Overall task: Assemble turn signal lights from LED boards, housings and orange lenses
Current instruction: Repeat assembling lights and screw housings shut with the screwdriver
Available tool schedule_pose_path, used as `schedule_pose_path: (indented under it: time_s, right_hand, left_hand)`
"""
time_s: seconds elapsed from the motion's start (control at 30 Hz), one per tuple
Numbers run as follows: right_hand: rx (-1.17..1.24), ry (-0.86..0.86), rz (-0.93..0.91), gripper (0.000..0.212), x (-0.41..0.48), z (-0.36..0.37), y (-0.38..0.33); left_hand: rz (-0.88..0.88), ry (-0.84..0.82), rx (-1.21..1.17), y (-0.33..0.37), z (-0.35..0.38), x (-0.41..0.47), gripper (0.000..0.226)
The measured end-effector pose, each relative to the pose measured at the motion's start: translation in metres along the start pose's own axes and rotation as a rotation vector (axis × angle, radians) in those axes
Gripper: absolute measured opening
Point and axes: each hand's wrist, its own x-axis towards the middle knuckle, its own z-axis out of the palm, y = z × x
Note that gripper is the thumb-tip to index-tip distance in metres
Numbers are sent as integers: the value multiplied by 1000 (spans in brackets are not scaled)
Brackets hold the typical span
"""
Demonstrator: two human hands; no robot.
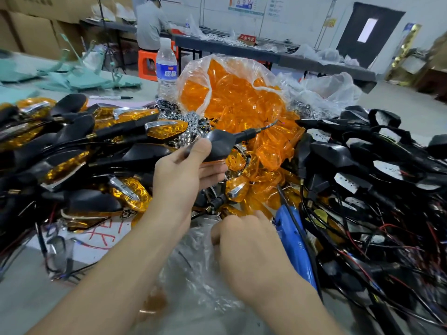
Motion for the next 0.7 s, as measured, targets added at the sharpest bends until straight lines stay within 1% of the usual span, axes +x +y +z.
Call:
schedule_pose_path:
  time_s: [0.07, 0.1, 0.13, 0.2, 0.23, 0.3, 0.37, 0.43, 0.53, 0.63, 0.7]
  right_hand:
    - [128, -1, 26, 14, -1, 1, 1]
    - [190, -2, 42, 17, -2, 1, 1]
    - [234, -5, 58, 24, -3, 1, 2]
    - [248, -21, 69, 39, -4, -1, 1]
    - [224, -33, 62, 41, -4, -1, 0]
    - [141, -25, 28, 37, -3, -2, -2]
    - [80, 5, 3, 27, -2, 0, -4]
    - [68, 15, 14, 19, -1, 1, -2]
    - [79, 22, 5, 15, -3, 2, 3]
    - [275, 44, 48, 15, -7, 5, 9]
    - [466, 116, 130, 11, -8, 8, 16]
  left_hand:
    - [-4, -29, 28, -2, 1, -1, 24]
    - [-9, -37, 36, -2, 1, -1, 22]
    - [-13, -45, 39, -3, 1, -1, 24]
    - [-16, -60, 43, -4, 2, -2, 36]
    - [-16, -67, 49, -5, 2, -2, 42]
    - [-15, -73, 65, -6, 2, -1, 48]
    - [-20, -70, 76, -8, 4, -2, 48]
    - [-25, -64, 86, -10, 5, -3, 49]
    - [-21, -64, 109, -12, 6, -4, 51]
    - [-17, -63, 121, -12, 6, -4, 52]
    - [-11, -60, 123, -12, 6, -4, 53]
